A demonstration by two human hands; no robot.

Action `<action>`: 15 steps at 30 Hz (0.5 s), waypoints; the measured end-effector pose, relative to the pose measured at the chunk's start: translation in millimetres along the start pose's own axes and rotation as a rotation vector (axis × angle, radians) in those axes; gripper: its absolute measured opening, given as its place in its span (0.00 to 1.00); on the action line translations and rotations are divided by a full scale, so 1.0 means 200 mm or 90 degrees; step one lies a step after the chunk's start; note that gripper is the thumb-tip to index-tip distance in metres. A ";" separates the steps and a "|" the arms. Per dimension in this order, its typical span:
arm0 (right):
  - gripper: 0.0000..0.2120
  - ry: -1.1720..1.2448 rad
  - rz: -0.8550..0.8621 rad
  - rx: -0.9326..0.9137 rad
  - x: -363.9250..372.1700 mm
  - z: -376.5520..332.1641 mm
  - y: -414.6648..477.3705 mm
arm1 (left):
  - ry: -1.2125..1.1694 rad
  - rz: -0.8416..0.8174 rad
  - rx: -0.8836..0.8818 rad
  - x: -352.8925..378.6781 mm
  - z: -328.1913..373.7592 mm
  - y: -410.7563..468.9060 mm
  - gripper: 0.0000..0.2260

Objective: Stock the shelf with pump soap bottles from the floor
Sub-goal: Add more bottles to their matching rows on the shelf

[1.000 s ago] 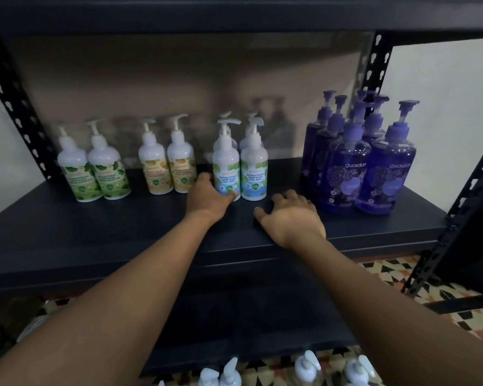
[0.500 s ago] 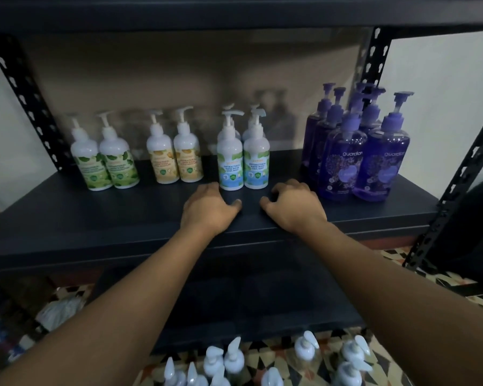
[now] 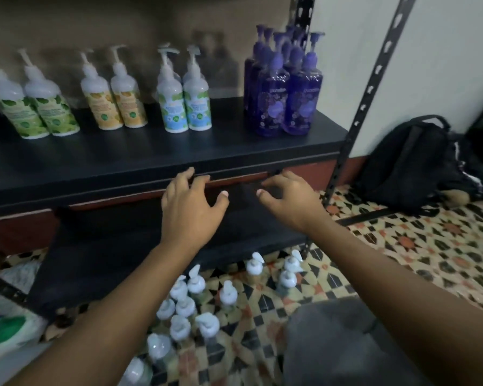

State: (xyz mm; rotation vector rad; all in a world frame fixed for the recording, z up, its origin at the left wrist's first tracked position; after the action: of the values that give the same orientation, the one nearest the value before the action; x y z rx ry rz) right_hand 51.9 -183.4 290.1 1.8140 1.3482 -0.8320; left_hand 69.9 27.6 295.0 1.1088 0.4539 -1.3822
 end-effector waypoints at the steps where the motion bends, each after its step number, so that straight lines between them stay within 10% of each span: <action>1: 0.18 0.012 -0.007 0.036 0.02 0.10 -0.05 | -0.038 -0.016 0.000 0.07 0.04 -0.05 0.24; 15: 0.27 0.228 -0.168 0.610 1.05 1.29 -0.67 | -0.260 -0.292 -0.364 1.44 -0.16 -0.56 0.15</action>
State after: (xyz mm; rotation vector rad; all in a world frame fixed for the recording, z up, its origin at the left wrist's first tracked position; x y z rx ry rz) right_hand -45.6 -267.9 -43.6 2.6328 1.5695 -1.5309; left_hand 37.9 -82.7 6.0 0.2477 0.7699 -1.6804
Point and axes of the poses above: each hand's wrist, its own y-axis towards the middle knuckle, its own x-axis out of the palm, z = x × y, the point moved 8 cm from there along y, towards the middle knuckle, and after that the axes turned 6 degrees about x, right-handed, at the moved point
